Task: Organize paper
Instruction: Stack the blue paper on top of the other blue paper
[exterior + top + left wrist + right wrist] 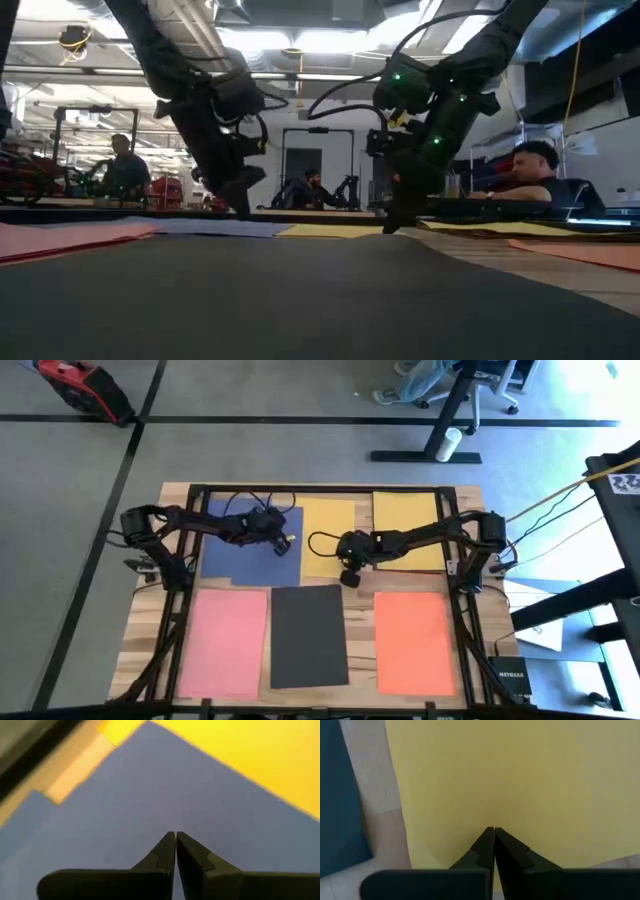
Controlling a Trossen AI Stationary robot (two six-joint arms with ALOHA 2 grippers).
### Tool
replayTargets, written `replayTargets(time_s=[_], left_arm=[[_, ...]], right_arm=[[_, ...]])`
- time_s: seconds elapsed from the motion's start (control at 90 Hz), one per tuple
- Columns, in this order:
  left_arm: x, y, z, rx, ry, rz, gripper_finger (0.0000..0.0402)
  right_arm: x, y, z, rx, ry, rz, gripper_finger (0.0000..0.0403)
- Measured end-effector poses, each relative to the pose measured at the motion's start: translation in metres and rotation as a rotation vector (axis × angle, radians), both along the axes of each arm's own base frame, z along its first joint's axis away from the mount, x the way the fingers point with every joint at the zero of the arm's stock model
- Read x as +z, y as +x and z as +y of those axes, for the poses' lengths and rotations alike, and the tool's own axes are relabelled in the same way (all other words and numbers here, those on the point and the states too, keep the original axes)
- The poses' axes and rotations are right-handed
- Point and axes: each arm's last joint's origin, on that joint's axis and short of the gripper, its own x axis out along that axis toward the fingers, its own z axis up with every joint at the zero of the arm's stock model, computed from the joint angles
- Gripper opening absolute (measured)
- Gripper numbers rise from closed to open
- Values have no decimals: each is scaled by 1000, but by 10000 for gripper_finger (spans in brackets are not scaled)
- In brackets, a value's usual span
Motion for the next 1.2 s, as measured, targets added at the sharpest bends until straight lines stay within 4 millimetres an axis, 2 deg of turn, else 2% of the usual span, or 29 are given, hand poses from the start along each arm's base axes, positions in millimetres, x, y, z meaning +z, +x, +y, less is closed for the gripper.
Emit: replayTargets(time_s=[0.122, 0.322, 0.456, 0.611, 0.722, 0.878, 1.078, 1.2], left_arm=[[-8, -2, 3, 29, 26, 69, 0], [-7, -14, 7, 93, 72, 183, 0], [-1, -20, 9, 113, 75, 189, 0], [16, -19, 8, 113, 110, 111, 0], [30, -16, -1, 74, 105, 33, 0], [40, -3, -22, -38, -28, -149, 0], [25, 12, -56, -114, -95, -127, 0], [10, 13, -70, -124, -139, -56, 0]], right_arm=[[0, 0, 0, 0, 0, 0, 0], [0, 0, 0, 0, 0, 2, 0], [0, 0, 0, -1, 1, 3, 0], [0, 0, 0, -1, 1, 3, 0], [0, 0, 0, -1, 1, 3, 0], [0, 0, 0, -1, 1, 2, 0], [0, 0, 0, -1, 1, 2, 0], [0, 0, 0, -1, 1, 3, 0]])
